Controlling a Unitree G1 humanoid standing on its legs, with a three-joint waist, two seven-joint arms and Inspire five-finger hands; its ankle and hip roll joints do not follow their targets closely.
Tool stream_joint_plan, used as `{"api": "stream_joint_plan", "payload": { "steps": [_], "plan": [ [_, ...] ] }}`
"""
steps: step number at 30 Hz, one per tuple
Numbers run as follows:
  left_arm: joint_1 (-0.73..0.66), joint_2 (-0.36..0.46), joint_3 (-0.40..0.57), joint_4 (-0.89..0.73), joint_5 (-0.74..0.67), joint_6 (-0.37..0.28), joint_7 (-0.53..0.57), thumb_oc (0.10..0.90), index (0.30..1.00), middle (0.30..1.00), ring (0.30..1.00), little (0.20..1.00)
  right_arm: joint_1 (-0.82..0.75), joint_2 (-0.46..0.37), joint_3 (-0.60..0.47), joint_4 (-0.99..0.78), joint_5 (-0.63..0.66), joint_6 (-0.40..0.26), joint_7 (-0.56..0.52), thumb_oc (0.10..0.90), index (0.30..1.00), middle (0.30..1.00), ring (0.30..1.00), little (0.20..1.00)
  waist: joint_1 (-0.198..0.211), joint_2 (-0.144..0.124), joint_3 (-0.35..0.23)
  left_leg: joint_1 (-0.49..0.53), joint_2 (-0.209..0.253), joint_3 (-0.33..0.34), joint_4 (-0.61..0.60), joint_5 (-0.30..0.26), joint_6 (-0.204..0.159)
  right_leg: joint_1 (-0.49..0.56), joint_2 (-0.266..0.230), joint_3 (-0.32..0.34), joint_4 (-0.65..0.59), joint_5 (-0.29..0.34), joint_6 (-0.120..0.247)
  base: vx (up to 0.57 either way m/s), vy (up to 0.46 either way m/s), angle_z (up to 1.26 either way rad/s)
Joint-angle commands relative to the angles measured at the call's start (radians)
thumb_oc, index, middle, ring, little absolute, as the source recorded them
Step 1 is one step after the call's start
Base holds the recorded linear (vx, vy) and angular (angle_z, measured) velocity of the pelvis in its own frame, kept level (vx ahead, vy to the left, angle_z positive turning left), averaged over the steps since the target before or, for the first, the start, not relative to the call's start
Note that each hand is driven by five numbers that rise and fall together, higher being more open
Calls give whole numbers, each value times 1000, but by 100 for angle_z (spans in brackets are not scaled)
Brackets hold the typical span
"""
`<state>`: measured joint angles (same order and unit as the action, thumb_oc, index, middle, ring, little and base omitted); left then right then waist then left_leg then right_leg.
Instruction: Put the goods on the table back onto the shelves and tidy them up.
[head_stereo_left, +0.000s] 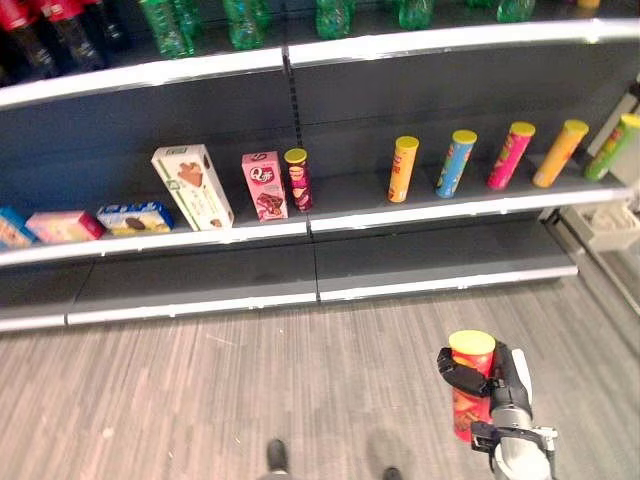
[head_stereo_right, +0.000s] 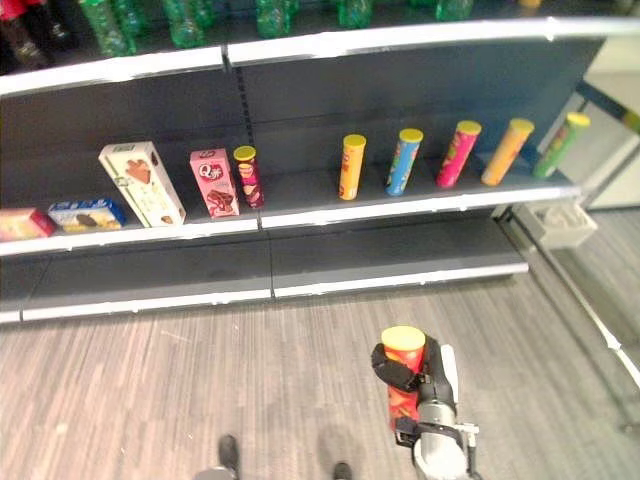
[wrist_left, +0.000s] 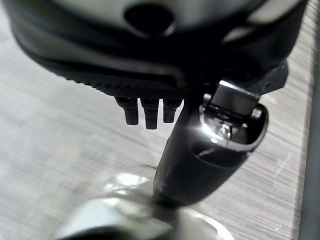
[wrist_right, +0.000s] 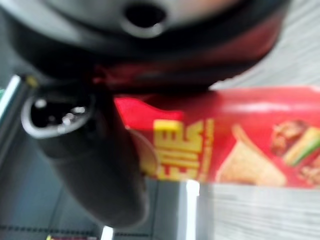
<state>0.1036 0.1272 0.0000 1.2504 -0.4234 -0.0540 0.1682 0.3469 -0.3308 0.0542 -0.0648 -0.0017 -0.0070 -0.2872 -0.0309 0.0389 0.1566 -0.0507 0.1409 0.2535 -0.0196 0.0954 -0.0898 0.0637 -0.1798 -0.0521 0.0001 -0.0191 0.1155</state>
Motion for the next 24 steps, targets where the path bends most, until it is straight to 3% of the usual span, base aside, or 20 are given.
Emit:
{"api": "stream_joint_plan", "payload": {
  "steps": [1,4,5,7,8,9,10,12,13,14,17,19,21,24],
  "plan": [
    [-33,-20,-57,-50,120,-20,-10,800,900,900,900,900,-63,-29,-9,-196,-137,-100,-24,400,300,300,300,300,-12,-14,-47,-146,10,-1,65,-11,38,44,-51,-38,174,-106,29,216,372,-27],
    [-37,-14,-61,-42,138,-14,-10,800,900,900,900,900,-73,-27,11,-191,-171,-97,-35,400,300,300,300,300,-23,-10,-32,-110,-40,21,64,-61,90,-32,-78,-36,345,-42,26,158,294,-20],
    [-37,-14,-61,-42,139,-14,-10,800,900,900,900,900,-73,-27,11,-191,-171,-97,-35,400,300,300,300,300,-22,-11,-32,-109,-41,22,64,-61,90,-33,-80,-34,348,-43,27,102,189,-11],
    [-36,-11,-58,-38,155,-11,-3,800,900,900,900,900,-80,-34,30,-194,-203,-96,-41,400,300,300,300,300,-28,-5,-9,-56,-72,43,47,-88,123,-82,-114,-68,478,35,19,177,285,9],
    [-33,-2,-62,-37,172,-11,-1,800,900,900,900,900,-80,-29,46,-189,-194,-99,-38,400,300,300,300,300,-35,-4,3,16,-100,46,8,-125,131,-129,-133,-98,575,9,25,291,324,3],
    [-36,1,-67,-34,185,-12,-4,800,900,900,900,900,-73,-31,52,-193,-196,-102,-37,400,300,300,300,300,-43,0,9,45,-105,49,-15,-129,132,-161,-115,-108,594,-21,18,349,241,-45],
    [-42,2,-72,-33,199,-15,-4,800,900,900,900,900,-68,-39,57,-204,-185,-111,-30,400,300,300,300,300,-56,6,28,75,-111,45,-32,-134,127,-207,-66,-123,551,-75,8,260,94,-51],
    [-45,2,-77,-28,223,-20,0,800,900,900,900,900,-71,-53,59,-215,-183,-121,-34,400,300,300,300,300,-60,11,40,106,-109,51,-49,-149,114,-226,-53,-160,436,-92,8,259,-46,-26],
    [-52,-4,-89,-24,248,-24,1,800,900,900,900,900,-79,-64,57,-224,-197,-121,-42,400,300,300,300,300,-66,11,50,130,-103,47,-57,-166,100,-254,-55,-171,286,-42,27,203,-96,4],
    [-53,-4,-89,-24,249,-24,1,800,900,900,900,900,-79,-64,57,-224,-197,-121,-42,400,300,300,300,300,-66,13,51,131,-101,47,-58,-166,100,-249,-52,-172,278,-37,27,200,-126,7],
    [-93,0,-106,-31,302,-28,16,800,900,900,900,900,-100,-60,68,-228,-214,-113,-60,400,300,300,300,300,-87,-6,71,172,-85,34,-56,-189,68,-301,-79,-113,24,118,79,236,-229,12],
    [-98,6,-107,-47,313,-32,18,800,900,900,900,900,-97,-62,76,-236,-229,-109,-57,400,300,300,300,300,-87,-4,64,210,-72,16,-55,-222,53,-304,-91,-101,4,130,99,336,-222,34],
    [-93,12,-102,-53,319,-32,18,800,900,900,900,900,-87,-70,82,-246,-243,-116,-43,400,300,300,300,300,-94,-26,55,238,-74,3,-36,-233,47,-291,-91,-105,25,150,89,243,-243,29],
    [-73,5,-77,-63,274,-31,32,800,900,900,900,900,-94,-92,87,-255,-229,-123,-28,400,300,300,300,300,-94,-23,23,257,-31,-9,1,-250,32,-268,-58,-113,53,134,73,294,-256,43]
  ]
}}
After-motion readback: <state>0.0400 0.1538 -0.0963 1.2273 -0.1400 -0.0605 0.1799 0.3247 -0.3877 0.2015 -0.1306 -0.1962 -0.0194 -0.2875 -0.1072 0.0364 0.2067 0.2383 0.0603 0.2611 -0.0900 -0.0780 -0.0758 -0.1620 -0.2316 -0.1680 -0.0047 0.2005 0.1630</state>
